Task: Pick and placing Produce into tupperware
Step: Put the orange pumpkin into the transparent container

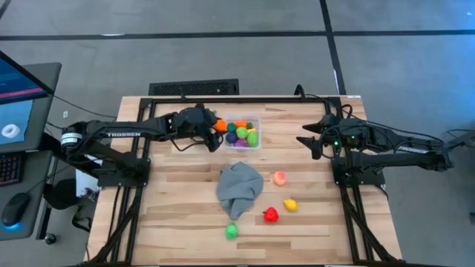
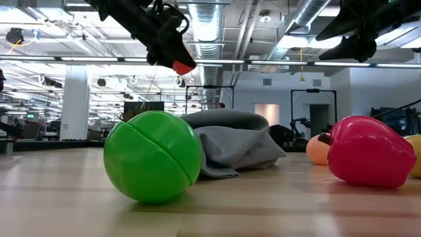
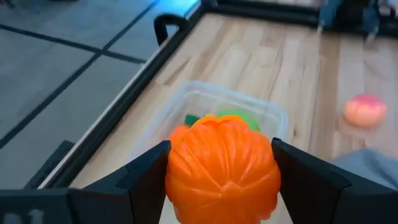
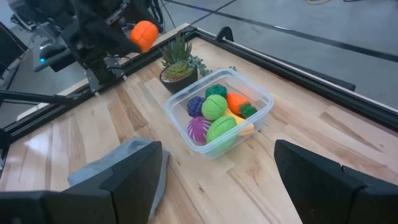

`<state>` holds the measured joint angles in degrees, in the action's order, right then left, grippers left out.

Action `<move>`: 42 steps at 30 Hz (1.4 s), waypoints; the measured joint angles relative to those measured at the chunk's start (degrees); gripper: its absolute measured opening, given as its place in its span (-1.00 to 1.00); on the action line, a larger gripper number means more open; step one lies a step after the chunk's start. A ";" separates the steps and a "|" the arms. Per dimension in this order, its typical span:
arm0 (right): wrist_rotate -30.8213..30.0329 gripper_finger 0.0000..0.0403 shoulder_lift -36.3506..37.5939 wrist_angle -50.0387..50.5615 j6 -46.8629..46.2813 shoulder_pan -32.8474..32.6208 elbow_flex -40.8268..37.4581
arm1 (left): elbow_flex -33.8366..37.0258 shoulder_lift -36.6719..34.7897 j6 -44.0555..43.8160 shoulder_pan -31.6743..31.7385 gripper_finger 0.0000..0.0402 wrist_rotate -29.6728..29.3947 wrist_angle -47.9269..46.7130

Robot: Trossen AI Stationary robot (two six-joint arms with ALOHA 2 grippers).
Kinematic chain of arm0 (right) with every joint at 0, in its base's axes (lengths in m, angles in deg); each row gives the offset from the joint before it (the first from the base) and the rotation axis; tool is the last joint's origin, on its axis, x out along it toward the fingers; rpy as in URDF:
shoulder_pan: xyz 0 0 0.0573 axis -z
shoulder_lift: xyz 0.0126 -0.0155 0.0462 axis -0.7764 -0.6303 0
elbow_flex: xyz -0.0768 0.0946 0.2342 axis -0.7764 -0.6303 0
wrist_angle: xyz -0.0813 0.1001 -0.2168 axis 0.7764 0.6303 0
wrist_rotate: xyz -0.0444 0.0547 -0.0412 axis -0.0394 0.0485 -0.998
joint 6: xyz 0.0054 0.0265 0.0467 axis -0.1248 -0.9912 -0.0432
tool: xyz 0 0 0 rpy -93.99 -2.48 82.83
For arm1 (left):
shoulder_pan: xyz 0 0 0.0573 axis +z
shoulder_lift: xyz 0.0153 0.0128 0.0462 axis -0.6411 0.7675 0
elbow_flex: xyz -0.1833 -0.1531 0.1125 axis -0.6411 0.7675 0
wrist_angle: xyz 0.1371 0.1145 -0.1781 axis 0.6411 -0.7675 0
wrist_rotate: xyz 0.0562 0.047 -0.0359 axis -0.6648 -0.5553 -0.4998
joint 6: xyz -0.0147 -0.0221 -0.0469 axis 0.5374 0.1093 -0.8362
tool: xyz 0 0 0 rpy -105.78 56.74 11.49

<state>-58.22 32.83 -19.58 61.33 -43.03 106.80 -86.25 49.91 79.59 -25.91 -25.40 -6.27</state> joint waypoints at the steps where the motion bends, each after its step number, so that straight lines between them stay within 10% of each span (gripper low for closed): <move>1: -0.03 0.65 -0.01 0.00 0.00 0.00 0.00 | 0.73 0.00 -0.06 0.47 0.23 0.28 2.03; 23: -2.85 0.65 -3.42 -2.56 -0.91 -0.15 0.04 | -11.22 25.54 -0.87 6.83 0.23 11.98 13.29; 42: -2.36 0.65 -4.86 -2.54 -1.44 -0.15 0.04 | -29.22 37.57 -0.32 13.41 0.23 16.49 -10.83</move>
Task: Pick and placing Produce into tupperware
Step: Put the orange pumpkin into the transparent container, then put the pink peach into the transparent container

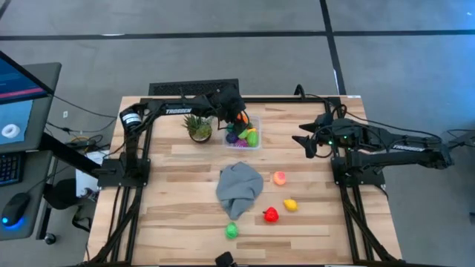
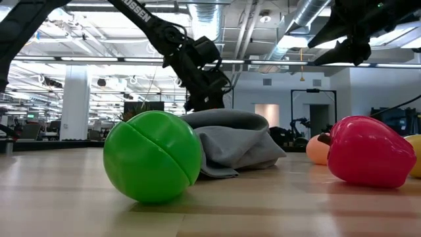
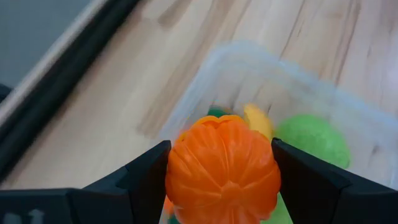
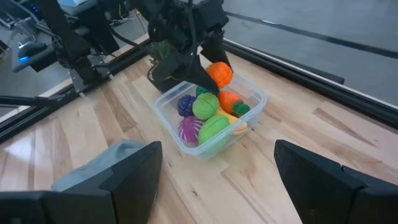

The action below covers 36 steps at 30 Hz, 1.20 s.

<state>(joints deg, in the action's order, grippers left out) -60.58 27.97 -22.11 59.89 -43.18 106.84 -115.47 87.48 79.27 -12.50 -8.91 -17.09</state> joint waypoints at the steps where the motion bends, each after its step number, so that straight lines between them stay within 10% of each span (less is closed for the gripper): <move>1: 0.00 0.65 0.00 0.00 0.00 0.00 0.00 | 0.00 0.02 0.13 0.05 0.23 -0.11 -0.93; 36: -0.02 0.65 0.00 0.00 1.49 0.00 0.00 | 0.00 -0.02 2.86 0.38 0.54 -1.21 -3.61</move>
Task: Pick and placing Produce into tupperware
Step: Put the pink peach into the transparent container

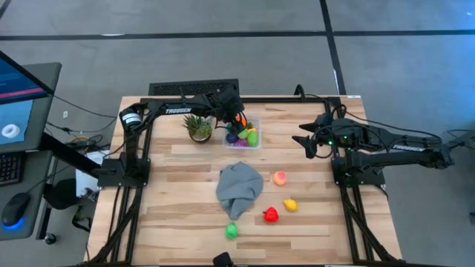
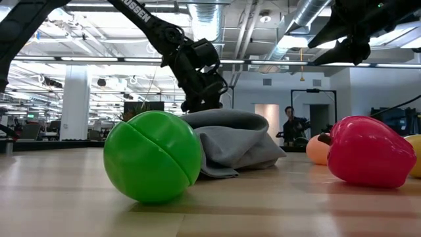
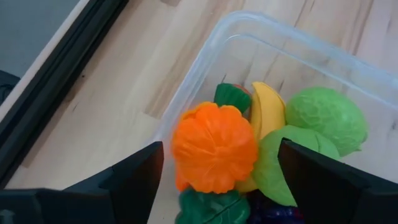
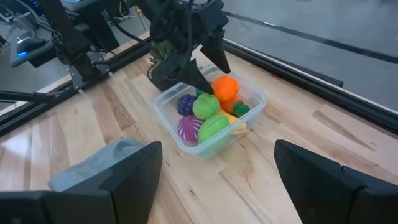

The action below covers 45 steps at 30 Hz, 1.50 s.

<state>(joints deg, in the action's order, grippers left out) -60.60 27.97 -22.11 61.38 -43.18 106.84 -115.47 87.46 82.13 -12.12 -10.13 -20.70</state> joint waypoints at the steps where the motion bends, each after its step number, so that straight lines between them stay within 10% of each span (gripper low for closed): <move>1: -0.01 0.65 0.00 0.00 0.00 0.00 0.00 | 0.00 -0.02 -0.04 0.00 0.55 0.52 0.02; 14: 0.01 0.65 0.00 0.04 0.09 -0.02 -0.02 | 0.00 -6.71 0.02 0.52 0.55 2.93 -1.93; 30: 5.57 0.65 0.89 9.55 -1.10 -6.49 -0.07 | 5.85 -30.98 0.60 -5.27 0.55 7.63 -16.94; 45: 2.99 0.65 0.64 12.62 -6.19 -17.31 -3.19 | 33.83 -64.08 -19.73 -21.88 0.55 -14.16 -3.87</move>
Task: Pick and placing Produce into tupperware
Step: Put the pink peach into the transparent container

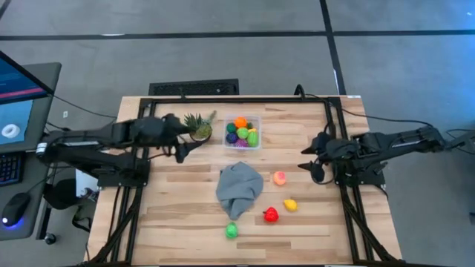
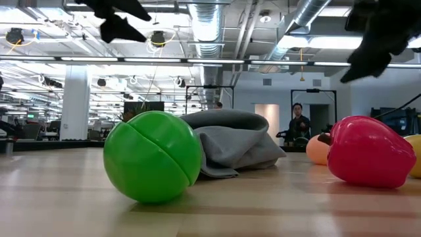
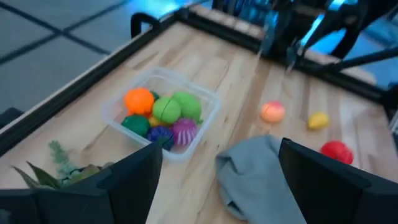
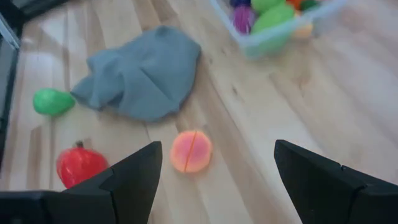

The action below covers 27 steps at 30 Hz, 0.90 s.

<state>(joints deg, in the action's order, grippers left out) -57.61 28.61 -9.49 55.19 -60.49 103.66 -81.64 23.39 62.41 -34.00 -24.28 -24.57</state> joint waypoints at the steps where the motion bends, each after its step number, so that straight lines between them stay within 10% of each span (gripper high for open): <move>1: 0.00 0.65 -0.30 -0.51 -0.80 -0.51 -1.03 | 1.35 -1.55 -0.99 -1.50 0.55 -1.58 0.79; 13: -0.34 0.69 -8.83 -7.01 -9.42 -5.52 -5.78 | 7.56 -6.51 -8.90 -14.33 0.55 -17.79 1.05; 27: -0.42 0.73 -27.10 -20.85 -8.85 -6.98 -5.78 | 9.03 -6.26 -12.66 -17.95 0.55 -19.60 1.42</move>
<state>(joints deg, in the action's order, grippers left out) -58.02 1.51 -30.34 46.34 -67.48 97.88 -72.61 17.13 49.75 -51.95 -43.88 -23.15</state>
